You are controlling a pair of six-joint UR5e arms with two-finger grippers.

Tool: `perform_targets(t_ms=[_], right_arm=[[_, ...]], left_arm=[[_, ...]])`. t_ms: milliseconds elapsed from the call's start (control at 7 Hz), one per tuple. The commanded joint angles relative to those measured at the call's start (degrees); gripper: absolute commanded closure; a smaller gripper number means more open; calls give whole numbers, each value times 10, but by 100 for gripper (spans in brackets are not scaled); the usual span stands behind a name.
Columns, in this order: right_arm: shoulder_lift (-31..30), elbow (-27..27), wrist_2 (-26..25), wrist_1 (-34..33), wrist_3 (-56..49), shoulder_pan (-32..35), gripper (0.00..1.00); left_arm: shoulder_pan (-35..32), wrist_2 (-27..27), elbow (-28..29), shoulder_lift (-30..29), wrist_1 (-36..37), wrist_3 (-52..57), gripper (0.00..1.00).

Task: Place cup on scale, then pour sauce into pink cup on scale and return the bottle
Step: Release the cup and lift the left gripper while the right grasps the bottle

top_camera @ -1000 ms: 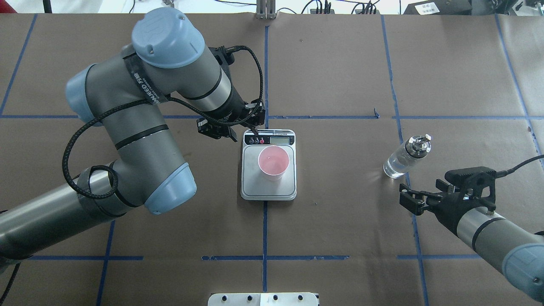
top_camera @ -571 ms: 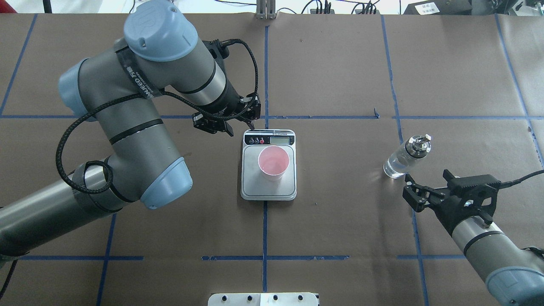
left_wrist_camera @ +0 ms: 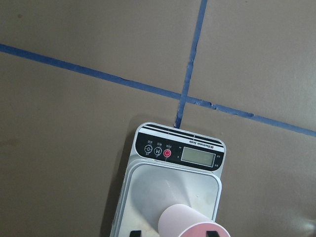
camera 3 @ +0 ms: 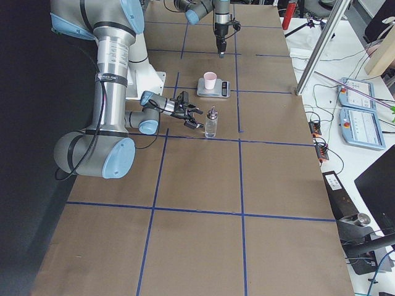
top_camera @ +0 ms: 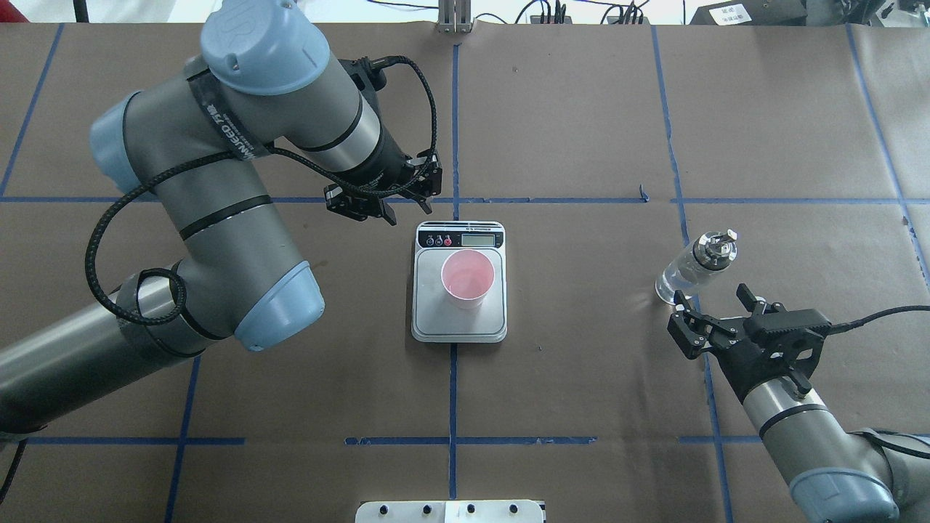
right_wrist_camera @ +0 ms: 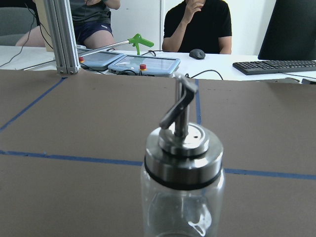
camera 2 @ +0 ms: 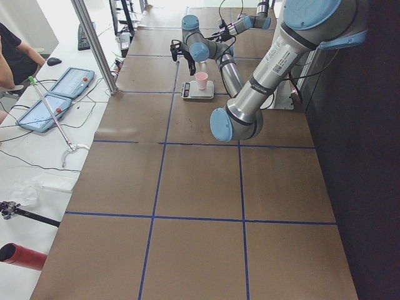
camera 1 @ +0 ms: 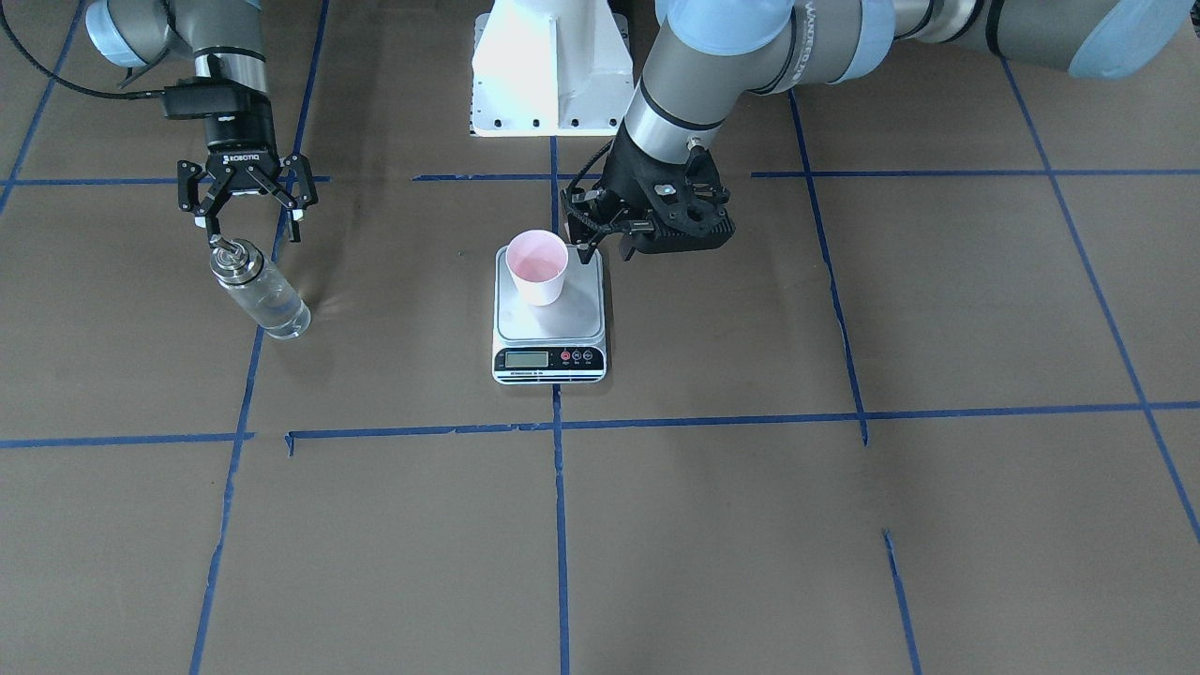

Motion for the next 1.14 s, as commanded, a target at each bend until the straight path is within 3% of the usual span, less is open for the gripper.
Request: perform_targets(t_ms=[0, 1000], right_arm=[[23, -55, -11, 71, -15, -2, 0], [41, -90, -23, 73, -18, 7, 0]], left_arm=[[-3, 0, 0, 0, 1, 0, 47], [-3, 0, 0, 0, 0, 0, 47]])
